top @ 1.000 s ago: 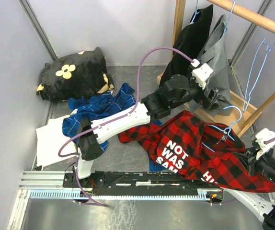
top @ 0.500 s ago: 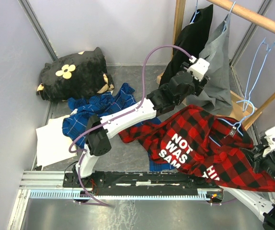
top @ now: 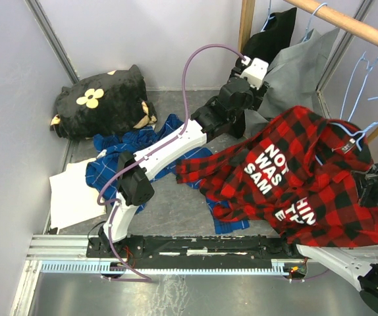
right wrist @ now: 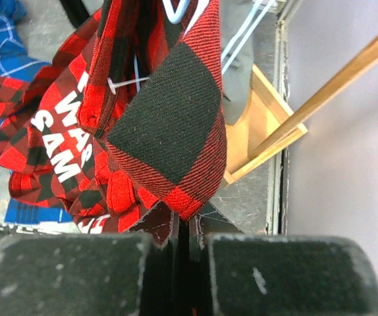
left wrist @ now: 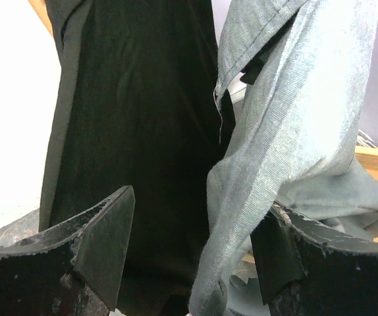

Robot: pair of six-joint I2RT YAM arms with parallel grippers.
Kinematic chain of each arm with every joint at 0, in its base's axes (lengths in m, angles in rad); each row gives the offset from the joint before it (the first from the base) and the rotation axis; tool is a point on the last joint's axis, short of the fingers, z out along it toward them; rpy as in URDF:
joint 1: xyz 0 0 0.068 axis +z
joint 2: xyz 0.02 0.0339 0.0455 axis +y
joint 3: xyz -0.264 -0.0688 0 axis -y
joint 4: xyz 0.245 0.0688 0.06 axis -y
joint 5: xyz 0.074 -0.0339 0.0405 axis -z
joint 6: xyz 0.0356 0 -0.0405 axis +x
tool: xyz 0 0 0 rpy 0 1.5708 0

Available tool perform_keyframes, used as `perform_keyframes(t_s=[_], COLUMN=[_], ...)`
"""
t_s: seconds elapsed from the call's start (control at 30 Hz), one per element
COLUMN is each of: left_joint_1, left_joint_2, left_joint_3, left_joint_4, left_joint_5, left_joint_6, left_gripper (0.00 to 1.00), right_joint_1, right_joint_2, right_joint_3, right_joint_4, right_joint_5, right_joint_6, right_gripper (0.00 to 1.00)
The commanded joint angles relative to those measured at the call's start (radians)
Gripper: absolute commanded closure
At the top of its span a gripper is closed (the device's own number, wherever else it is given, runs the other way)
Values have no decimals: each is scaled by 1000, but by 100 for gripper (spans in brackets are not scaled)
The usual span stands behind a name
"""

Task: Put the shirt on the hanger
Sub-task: Place the hanger at the clothesline.

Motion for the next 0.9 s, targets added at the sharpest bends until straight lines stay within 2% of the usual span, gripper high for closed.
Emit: perform_keyframes(t_s=[0.0,0.17,0.33,0.47,0.63,0.73,0.87], left_joint_1=[-3,0,0,1,2,0,0], left_joint_2=[4,10,13,16,14,7,-18], left_joint_3=[49,48,48,46,46,37,-4], left_joint_4=[7,0,-11,-21,-35,-45,-43], left_joint_5=[11,24,33,26,35,50,86], left_joint_6=[21,17,17,28,37,35,28], left_gripper=[25,25,24,24,24,24,24], right_joint_1=[2,1,-3,-6,-9,-11,-10], right_joint_2=[26,44,108,116,117,172,222], right_joint_3=[126,281,362,358,292,264,215], right_joint_4=[-140,-87,-33,-1,72,74,163], right_joint_5=[175,233,317,381,300,283,303], right_joint_6=[70,48,-12,-20,-67,-72,-73], right_gripper=[100,100,100,100,100,100,100])
